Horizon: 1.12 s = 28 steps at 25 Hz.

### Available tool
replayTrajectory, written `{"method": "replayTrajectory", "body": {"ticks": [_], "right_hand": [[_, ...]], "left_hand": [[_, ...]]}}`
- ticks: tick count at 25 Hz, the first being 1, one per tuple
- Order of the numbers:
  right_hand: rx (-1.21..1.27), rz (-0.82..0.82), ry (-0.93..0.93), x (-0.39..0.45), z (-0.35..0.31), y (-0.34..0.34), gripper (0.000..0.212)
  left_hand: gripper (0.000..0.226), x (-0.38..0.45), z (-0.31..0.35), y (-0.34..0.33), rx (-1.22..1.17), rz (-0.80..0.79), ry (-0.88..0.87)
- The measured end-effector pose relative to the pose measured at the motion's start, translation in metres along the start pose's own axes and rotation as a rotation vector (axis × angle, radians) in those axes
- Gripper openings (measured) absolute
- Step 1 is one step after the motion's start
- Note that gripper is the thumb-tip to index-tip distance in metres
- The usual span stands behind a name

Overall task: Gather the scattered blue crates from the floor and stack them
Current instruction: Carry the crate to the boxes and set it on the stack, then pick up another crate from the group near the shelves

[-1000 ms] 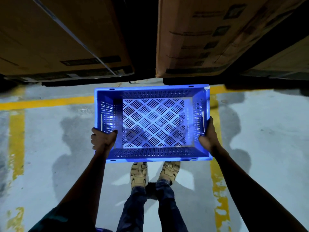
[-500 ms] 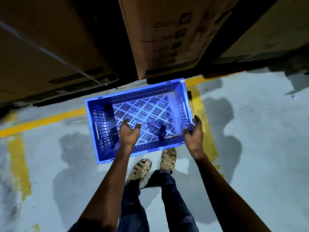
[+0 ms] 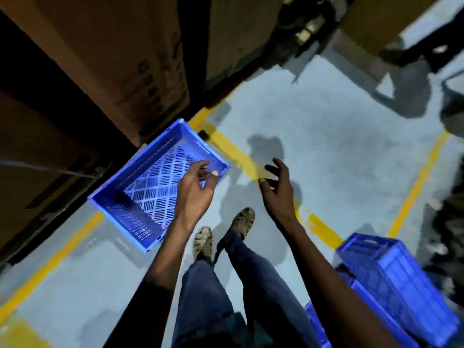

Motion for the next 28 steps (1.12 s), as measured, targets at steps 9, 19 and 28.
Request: {"method": "replayTrajectory", "body": {"ticks": [9,19,28], "right_hand": [[0.141,0.404,-0.164,-0.196,0.023,0.205,0.054],[0.367,0.942,-0.288,-0.404,0.127,0.391,0.049],[0.482,1.271,-0.497,-0.501,0.215,0.489,0.039]], "left_hand": [[0.034,-0.166,0.129,-0.122,0.143,-0.555,-0.341],[0.025,-0.376,0.206,-0.326,0.231,-0.981,-0.638],[0.018,-0.489,0.224,-0.469,0.364,-1.341,-0.773]]}}
Point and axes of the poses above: each hand's wrist, its own x-axis towards the middle knuckle, its own y-axis out of the back of the hand, z = x × y, the point moved 8 cm from there along x, towards the middle knuckle, and after that the axes turned 2 degrees about x, right-handed, at the moved point
